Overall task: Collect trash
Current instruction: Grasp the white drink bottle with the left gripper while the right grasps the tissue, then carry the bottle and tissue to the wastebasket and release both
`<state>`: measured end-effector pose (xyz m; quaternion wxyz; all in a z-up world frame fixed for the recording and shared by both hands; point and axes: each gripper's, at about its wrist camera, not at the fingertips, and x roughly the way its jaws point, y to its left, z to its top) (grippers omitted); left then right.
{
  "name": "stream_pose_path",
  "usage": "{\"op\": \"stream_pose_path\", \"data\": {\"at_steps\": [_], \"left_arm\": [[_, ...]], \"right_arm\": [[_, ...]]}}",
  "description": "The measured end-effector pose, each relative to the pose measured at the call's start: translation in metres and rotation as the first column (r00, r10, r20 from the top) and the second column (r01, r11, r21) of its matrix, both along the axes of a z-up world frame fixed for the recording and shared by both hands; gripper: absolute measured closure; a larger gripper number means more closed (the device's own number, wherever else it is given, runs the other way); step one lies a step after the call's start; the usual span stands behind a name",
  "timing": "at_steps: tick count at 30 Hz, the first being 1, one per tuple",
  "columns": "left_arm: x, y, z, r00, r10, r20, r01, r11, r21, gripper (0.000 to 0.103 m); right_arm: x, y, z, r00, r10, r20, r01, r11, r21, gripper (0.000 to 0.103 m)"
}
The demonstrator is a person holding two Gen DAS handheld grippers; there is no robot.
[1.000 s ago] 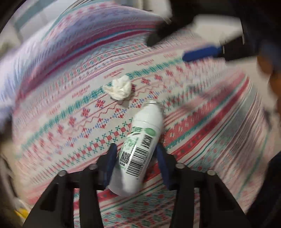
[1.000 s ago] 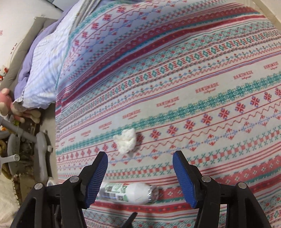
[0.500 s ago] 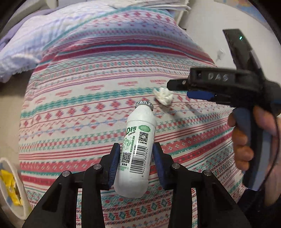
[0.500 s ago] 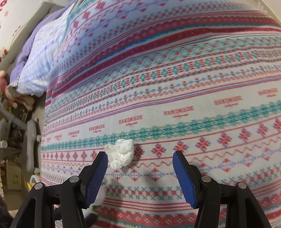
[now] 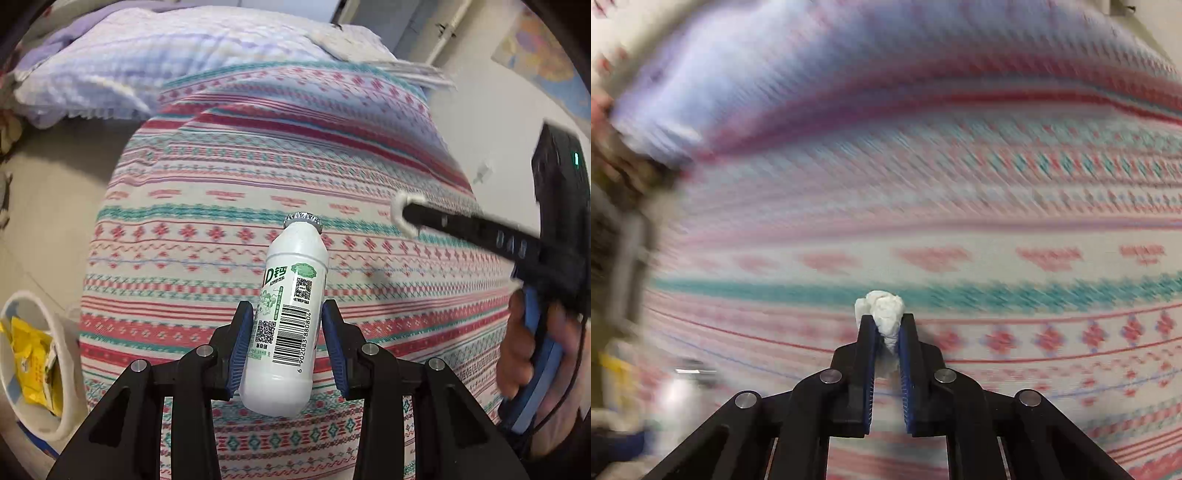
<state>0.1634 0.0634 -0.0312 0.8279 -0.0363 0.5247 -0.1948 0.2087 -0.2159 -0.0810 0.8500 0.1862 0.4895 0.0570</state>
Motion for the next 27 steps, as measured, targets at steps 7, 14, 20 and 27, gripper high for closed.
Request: {"op": "stream_pose_path", "data": {"at_steps": [7, 14, 20, 27], "left_arm": [[-0.004, 0.023, -0.001, 0.999, 0.044, -0.003, -0.044, 0.999, -0.018, 0.062], [-0.007, 0.053, -0.003, 0.996, 0.083, -0.010, -0.084, 0.996, -0.031, 0.062], [-0.013, 0.096, 0.001, 0.989, 0.150, -0.003, -0.149, 0.987, -0.065, 0.062], [-0.023, 0.177, 0.006, 0.956, 0.293, -0.014, -0.292, 0.947, -0.131, 0.062]], "right_arm": [[-0.017, 0.032, 0.026, 0.992, 0.102, 0.074, -0.104, 0.994, 0.024, 0.093], [-0.019, 0.046, 0.013, 0.994, 0.111, 0.019, -0.112, 0.993, 0.043, 0.093], [-0.020, 0.068, 0.020, 0.991, 0.134, 0.026, -0.135, 0.990, 0.037, 0.092], [-0.026, 0.097, 0.015, 0.986, 0.168, 0.012, -0.169, 0.985, 0.024, 0.092]]}}
